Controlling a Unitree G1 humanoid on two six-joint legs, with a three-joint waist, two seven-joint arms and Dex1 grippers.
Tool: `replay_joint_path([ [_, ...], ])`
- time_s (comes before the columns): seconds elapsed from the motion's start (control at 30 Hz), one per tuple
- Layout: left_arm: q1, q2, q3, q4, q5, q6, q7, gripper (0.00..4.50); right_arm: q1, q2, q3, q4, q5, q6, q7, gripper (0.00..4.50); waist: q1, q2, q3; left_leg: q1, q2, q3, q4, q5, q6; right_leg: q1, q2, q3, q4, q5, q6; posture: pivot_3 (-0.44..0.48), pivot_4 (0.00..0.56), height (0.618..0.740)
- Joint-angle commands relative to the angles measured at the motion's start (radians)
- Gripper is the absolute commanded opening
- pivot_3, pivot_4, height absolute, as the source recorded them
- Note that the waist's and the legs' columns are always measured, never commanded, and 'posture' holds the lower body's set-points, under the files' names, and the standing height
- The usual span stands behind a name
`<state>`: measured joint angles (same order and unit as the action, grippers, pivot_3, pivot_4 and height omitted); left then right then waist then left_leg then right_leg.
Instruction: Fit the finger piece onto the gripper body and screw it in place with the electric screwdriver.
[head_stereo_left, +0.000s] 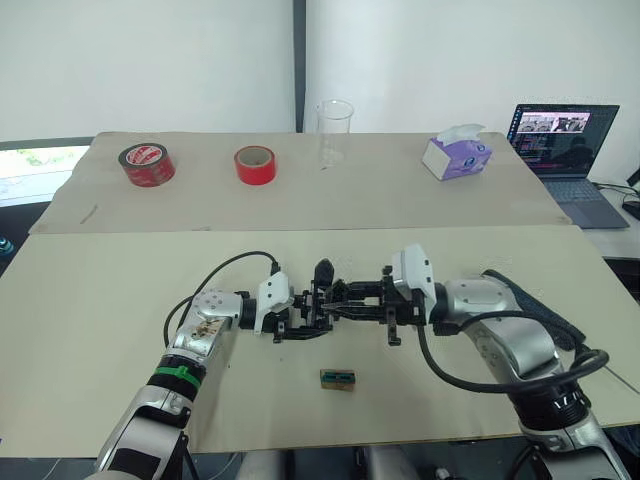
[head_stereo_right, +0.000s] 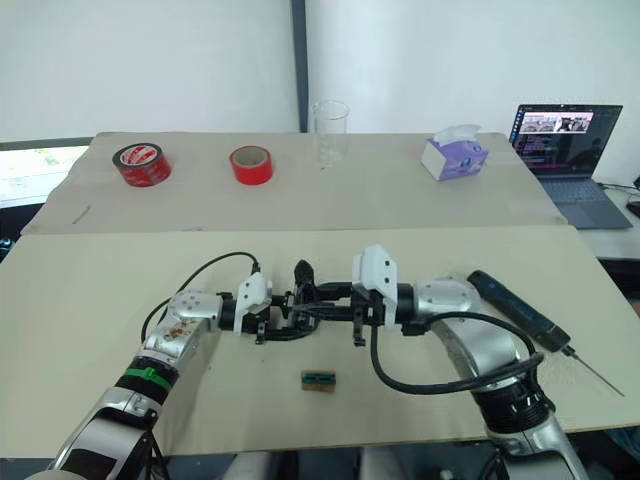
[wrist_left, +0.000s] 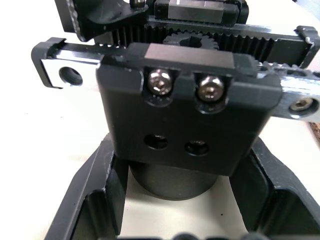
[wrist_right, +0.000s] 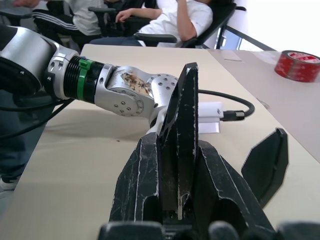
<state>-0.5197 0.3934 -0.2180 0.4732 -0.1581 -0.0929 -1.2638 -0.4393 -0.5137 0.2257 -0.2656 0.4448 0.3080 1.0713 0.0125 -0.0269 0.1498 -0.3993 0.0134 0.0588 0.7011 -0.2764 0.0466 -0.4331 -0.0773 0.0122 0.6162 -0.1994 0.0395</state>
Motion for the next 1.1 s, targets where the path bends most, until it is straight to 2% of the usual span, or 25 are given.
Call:
replay_joint_path([
  [0.03, -0.006, 0.004, -0.013, 0.008, 0.025, -0.004, 0.009, 2.30, -0.037, 0.028, 0.016, 0.034, -0.020, -0.039, 0.020, 0.42, 0.000, 0.000, 0.000, 0.000, 0.000, 0.000, 0.000, 0.000, 0.000, 0.000, 0.000, 0.000, 0.000, 0.000, 0.000, 0.000, 0.150, 0.740],
  [0.53, 0.017, 0.032, -0.030, 0.002, 0.044, 0.003, -0.003, 2.30, -0.062, 0.102, 0.065, 0.176, -0.085, -0.047, 0.041, 0.42, -0.004, 0.000, 0.000, 0.002, 0.000, 0.000, 0.000, 0.000, 0.000, 0.000, 0.000, 0.000, 0.005, 0.000, 0.000, 0.000, 0.150, 0.740],
  [0.83, 0.015, 0.036, -0.032, 0.006, 0.045, 0.004, 0.003, 2.30, -0.065, 0.091, 0.093, 0.215, -0.138, -0.034, 0.040, 0.42, -0.004, 0.000, -0.001, 0.005, 0.000, 0.000, 0.000, 0.000, 0.000, 0.001, 0.000, 0.000, 0.008, -0.001, -0.001, 0.000, 0.150, 0.740],
  [1.1, 0.024, 0.039, -0.034, 0.004, 0.045, 0.004, 0.005, 2.30, -0.059, 0.059, 0.112, 0.216, -0.164, 0.016, 0.034, 0.42, -0.004, 0.000, -0.002, 0.014, 0.000, 0.000, -0.004, 0.000, 0.000, 0.010, 0.000, 0.000, 0.006, -0.002, -0.003, 0.000, 0.150, 0.740],
])
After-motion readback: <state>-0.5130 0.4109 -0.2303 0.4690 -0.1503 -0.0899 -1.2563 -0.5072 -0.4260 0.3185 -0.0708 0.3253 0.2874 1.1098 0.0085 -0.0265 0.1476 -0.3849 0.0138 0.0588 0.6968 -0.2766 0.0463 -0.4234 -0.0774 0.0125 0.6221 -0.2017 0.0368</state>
